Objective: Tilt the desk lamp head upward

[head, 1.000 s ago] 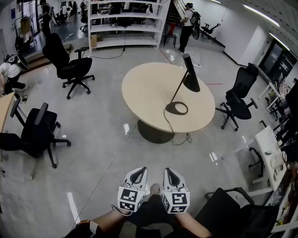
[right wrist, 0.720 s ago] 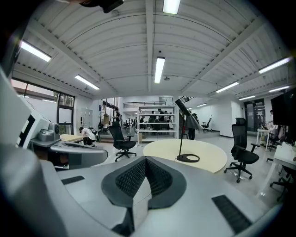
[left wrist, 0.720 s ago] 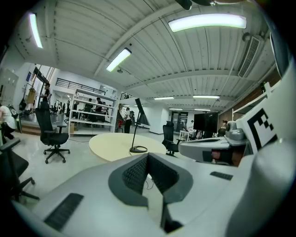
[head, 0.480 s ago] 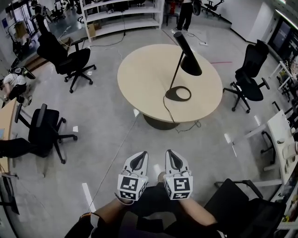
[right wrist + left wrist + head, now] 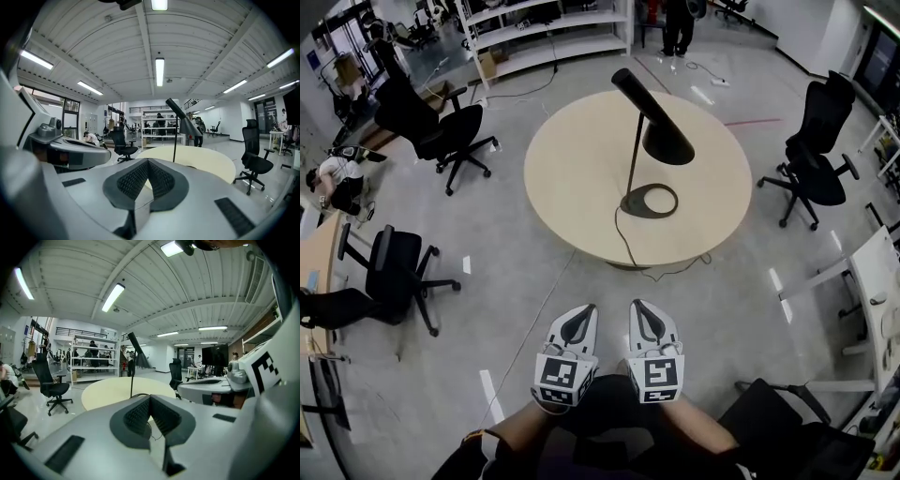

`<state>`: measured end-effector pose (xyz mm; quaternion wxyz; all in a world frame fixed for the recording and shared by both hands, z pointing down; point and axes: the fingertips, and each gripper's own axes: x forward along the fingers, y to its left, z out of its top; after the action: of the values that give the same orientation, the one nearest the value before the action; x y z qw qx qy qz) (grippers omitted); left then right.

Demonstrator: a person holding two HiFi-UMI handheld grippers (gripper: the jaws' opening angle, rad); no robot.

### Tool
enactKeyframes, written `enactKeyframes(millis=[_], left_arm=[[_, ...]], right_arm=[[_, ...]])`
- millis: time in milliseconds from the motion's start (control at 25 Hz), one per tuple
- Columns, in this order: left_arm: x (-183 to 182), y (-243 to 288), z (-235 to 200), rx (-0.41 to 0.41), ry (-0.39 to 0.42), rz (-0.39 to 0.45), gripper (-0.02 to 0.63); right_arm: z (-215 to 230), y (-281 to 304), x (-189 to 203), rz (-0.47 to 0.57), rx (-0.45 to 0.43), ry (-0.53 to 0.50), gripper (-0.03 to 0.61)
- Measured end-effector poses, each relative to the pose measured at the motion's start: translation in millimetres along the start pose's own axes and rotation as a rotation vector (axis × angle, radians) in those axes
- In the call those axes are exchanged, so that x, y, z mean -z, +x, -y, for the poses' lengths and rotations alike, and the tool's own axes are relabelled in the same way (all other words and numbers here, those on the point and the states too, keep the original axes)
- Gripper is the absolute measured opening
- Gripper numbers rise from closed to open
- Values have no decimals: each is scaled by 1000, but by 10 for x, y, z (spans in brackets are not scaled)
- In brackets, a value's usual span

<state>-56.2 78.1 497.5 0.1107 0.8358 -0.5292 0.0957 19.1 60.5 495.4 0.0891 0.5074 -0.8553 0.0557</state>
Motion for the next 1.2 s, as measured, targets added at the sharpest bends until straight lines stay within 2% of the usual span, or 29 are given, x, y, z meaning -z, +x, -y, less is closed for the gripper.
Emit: enactKeyframes(millis=[200, 560, 840, 1200], left_arm=[[-23, 265, 160, -8, 19, -13, 48], [-35, 640, 162, 17, 34, -42, 48], [-136, 1217, -133, 94, 35, -44, 48], [-634, 1998, -583, 230, 52, -1, 48]], right_arm=[[267, 67, -3, 8, -24, -30, 15], [548, 290, 7, -1, -18, 12, 14], [828, 770, -78, -13, 60, 12, 15], [1230, 1548, -397, -36, 186, 13, 15]])
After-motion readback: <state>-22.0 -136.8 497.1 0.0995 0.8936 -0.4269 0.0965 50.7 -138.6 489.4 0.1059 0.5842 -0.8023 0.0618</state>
